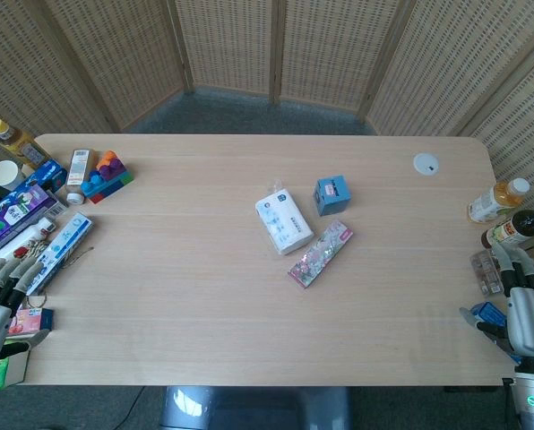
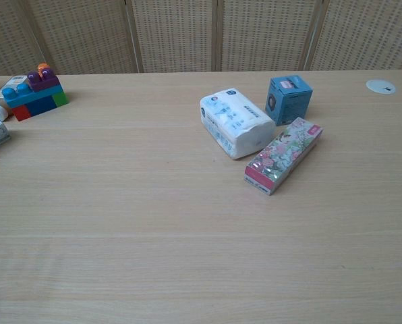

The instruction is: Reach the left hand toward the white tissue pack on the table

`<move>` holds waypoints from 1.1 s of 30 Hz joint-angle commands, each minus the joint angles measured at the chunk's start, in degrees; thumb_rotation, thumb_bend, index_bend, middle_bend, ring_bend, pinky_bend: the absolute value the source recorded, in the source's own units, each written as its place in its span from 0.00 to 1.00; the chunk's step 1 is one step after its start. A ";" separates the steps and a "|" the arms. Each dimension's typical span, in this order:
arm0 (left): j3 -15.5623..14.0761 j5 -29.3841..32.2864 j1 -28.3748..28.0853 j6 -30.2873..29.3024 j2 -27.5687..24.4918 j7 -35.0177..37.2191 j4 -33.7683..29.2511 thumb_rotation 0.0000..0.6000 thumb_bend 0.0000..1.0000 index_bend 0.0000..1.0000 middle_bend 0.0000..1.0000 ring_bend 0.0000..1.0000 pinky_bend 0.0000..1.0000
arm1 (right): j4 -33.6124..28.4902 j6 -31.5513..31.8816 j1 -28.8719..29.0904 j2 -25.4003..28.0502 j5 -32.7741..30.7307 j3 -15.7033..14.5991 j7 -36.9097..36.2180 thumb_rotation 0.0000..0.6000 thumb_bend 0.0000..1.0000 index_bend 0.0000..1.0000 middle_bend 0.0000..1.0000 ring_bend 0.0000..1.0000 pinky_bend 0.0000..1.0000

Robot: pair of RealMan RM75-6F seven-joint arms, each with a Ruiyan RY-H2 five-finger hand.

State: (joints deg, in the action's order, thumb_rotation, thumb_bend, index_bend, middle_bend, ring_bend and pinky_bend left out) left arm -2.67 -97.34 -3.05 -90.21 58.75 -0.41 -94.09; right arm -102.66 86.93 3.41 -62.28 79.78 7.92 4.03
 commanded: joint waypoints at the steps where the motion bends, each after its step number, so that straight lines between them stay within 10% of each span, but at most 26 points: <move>1: -0.05 -0.07 -0.01 0.11 0.09 -0.32 0.08 1.00 0.11 0.00 0.00 0.00 0.00 | -0.03 -0.04 0.00 0.10 -0.01 0.02 -0.17 1.00 0.00 0.00 0.00 0.00 0.00; 11: 0.22 -2.72 -2.33 1.90 1.46 -1.04 2.90 1.00 0.10 0.00 0.00 0.00 0.00 | -0.51 0.14 -0.20 0.58 0.37 -0.12 -0.95 1.00 0.00 0.00 0.00 0.00 0.00; 18: 5.80 -2.98 -14.63 15.41 1.17 -6.77 -1.91 1.00 0.10 0.03 0.00 0.00 0.00 | -1.30 0.07 -0.12 0.69 1.00 -0.35 -1.01 1.00 0.00 0.00 0.00 0.00 0.00; 25: 14.05 9.76 -28.92 35.05 7.94 -25.37 -6.76 1.00 0.09 0.00 0.00 0.00 0.00 | -1.37 0.02 -0.26 1.11 1.25 -0.51 -2.09 1.00 0.00 0.00 0.00 0.00 0.00; 33: 17.19 23.92 -41.13 43.46 22.74 -45.99 0.86 1.00 0.09 0.00 0.00 0.00 0.00 | -0.98 -0.37 -0.46 2.46 0.16 0.07 -5.53 1.00 0.00 0.00 0.00 0.00 0.00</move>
State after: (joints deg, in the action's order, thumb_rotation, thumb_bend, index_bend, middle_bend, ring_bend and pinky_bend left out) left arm 11.94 -80.35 -37.60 -51.64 74.14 -38.79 -97.10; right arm -103.72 86.66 2.99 -60.04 80.13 7.88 -1.19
